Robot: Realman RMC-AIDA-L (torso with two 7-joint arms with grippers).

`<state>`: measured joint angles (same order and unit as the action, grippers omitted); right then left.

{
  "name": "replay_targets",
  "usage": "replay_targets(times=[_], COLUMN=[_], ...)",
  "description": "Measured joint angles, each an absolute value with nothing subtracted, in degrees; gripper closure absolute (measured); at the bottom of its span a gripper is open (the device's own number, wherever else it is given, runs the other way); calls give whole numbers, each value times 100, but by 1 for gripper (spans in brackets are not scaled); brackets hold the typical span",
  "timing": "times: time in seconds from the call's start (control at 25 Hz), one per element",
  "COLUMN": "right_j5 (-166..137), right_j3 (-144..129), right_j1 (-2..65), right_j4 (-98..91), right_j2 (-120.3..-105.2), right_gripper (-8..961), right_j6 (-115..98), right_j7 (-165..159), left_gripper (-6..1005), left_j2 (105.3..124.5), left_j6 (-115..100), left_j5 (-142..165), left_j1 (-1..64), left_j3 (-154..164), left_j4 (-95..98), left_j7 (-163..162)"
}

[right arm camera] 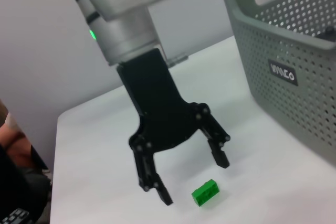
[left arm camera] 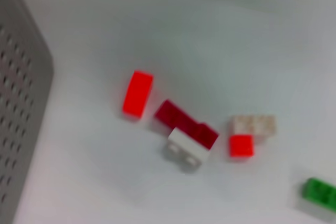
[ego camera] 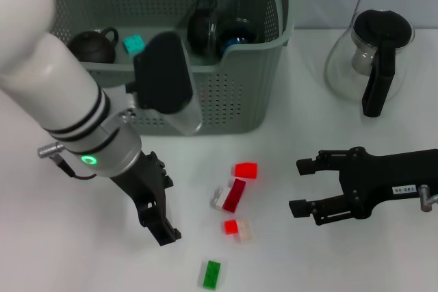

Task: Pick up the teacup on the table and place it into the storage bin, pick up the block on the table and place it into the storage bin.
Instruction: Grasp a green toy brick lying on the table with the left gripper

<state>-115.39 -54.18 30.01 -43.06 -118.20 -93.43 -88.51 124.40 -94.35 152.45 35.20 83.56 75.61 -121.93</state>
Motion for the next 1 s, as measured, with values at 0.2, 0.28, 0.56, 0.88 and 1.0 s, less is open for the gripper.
replay_targets(times=[0.2,0.28,0.56,0.88,1.0], right_j5=[-11638,-11712,-11772,-11772,-11771], right_j3=[-5468,-5497,-5627,-5592,-5583], right_j1=[3067,3092,3172,3152,3150], right_j4=[-4307,-4305,-4297,-4297,-4298], right_j2=[-11845,-11859,-11891,-11892,-11892], right_gripper=[27,27,27,32,39], right_j6=[-9386,-9409,-9377,-9354,-9352], right_j7=[-8806,-8769,-8740,-8767,-8771], left_gripper=[75,77,109,178,204], left_j2=[12446,12445,12445,12445,12445], left_j6=[-9123,-9108,-8994,-8679,-8614], left_j5=[15527,15572,15599,15606,15609], left_j1=[3572,3587,3577,3552,3543], left_j3=[8619,8616,8651,8680,8682], left_j4=[7291,7232,7111,6837,6821], left_j7=[-12415,-12425,-12421,-12391,-12367])
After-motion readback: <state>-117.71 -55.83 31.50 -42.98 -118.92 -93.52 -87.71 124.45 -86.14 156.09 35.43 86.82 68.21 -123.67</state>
